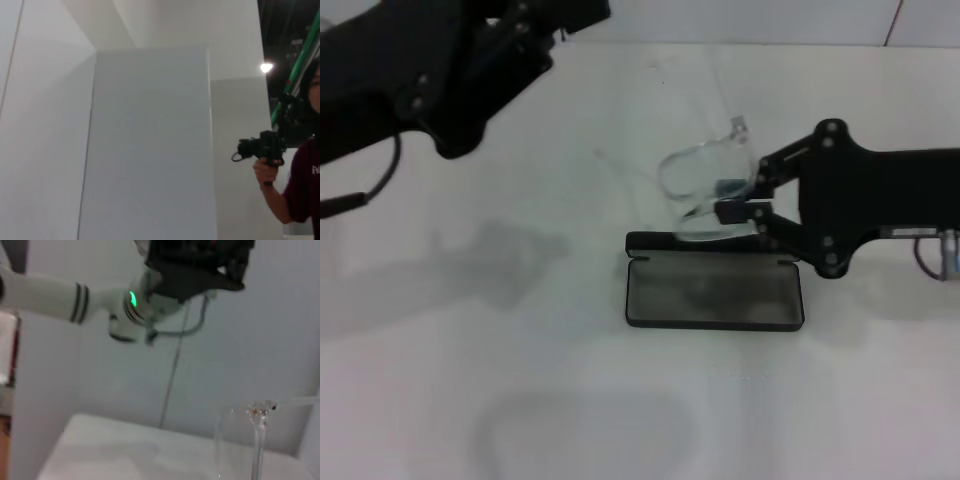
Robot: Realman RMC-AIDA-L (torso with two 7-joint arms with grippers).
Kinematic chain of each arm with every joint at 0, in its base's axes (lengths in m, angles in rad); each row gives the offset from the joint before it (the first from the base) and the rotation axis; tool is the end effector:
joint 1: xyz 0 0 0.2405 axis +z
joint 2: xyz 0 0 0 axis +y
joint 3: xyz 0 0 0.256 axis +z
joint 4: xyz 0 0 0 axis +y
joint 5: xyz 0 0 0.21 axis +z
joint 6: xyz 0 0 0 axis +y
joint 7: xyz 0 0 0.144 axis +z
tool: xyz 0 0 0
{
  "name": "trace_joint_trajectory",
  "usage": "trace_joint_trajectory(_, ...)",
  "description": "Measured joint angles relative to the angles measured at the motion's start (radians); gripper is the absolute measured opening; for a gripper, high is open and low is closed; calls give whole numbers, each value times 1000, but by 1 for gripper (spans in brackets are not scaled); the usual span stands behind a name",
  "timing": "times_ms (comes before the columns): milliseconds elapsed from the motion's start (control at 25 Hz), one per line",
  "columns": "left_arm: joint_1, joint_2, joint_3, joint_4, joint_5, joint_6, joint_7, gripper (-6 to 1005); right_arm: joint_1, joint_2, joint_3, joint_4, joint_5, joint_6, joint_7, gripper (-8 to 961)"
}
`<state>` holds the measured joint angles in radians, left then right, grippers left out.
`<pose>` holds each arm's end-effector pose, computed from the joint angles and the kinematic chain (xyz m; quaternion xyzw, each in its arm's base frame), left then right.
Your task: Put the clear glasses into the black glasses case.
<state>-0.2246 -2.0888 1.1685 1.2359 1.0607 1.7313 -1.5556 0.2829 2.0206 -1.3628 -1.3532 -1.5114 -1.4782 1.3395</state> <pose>-0.1443 0.2710 0.0844 -0.8467 -0.0220 -0.5263 0.0750 0.1481 0.2979 0.0266 -0.9531 -0.1080 0.2569 0.1178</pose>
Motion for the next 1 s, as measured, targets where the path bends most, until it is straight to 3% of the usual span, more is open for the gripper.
trace_joint_trajectory(160, -45, 0, 20, -53, 35, 0, 17, 61, 81, 1, -2, 87, 47, -61, -1, 78)
trace_joint_trajectory(440, -113, -1, 22, -140, 112, -10, 40, 67, 140, 3, -43, 125, 53, -79, -5, 77)
trace_joint_trajectory(1000, -132, 1, 12, -194, 159, -15, 62, 67, 150, 4, -83, 137, 91, -86, -49, 77)
